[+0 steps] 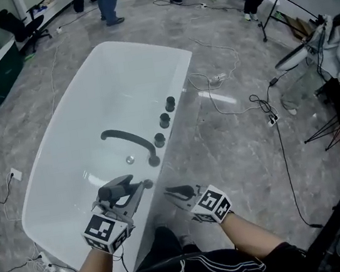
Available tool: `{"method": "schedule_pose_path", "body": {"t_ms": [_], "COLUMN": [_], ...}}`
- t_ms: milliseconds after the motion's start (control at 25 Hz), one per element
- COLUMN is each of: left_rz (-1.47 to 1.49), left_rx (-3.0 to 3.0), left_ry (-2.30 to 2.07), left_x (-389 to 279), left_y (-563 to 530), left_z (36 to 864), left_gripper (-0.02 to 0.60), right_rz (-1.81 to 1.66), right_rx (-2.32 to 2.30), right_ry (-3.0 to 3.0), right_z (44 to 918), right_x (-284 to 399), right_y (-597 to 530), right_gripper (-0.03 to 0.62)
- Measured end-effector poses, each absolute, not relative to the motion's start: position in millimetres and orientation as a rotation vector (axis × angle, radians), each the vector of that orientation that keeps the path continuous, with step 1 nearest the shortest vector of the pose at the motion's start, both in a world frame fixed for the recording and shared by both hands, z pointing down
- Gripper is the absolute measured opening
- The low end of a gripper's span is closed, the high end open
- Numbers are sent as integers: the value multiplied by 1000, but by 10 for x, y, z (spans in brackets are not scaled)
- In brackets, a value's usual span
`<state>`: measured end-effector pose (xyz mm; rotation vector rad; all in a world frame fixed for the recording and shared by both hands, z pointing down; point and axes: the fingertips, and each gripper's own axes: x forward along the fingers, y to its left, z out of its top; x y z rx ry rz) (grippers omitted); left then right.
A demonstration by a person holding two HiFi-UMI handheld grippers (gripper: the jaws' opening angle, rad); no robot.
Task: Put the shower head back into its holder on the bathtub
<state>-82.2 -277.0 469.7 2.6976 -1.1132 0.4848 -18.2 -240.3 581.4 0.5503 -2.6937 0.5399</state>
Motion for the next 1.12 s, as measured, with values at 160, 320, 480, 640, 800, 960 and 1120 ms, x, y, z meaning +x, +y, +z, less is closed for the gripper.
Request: {"method": "schedule_pose_path", "body": {"t_ms": [160,320,480,640,800,960,1120], "left_rz": [572,667,746,730,722,744,763], "left_rx": [2679,2632,2565,2489,2465,2470,2474], "left_ry": [-1101,-1121,-1149,-1193,-1207,-1201,-1190], "left_x": [-634,-618,-650,-732,-744,-675,-641], "left_y": [-2829,-2923,-3037,-3175,-3264,-3288,-3282], "left_z": [5140,5637,6174,6545,6801,7011,7173], "left_gripper": [118,118,118,118,118,118,118], "right_rz": [573,602,648,683,716,747,751], "right_rx": [613,644,672,692,720,749,761], "right_ry": [-2729,-2742,-2721,-2688,-2653,-2630,-2617], "right_z": [5698,5714,5878,6015,6134,6196,6243], "right_x": [-2,72,177,284,383,468,485], "right_y": [-2409,-2399,-2396,-2392,-2398,-2407,-2418], "right_gripper": [44,43,41,42,41,41,43]}}
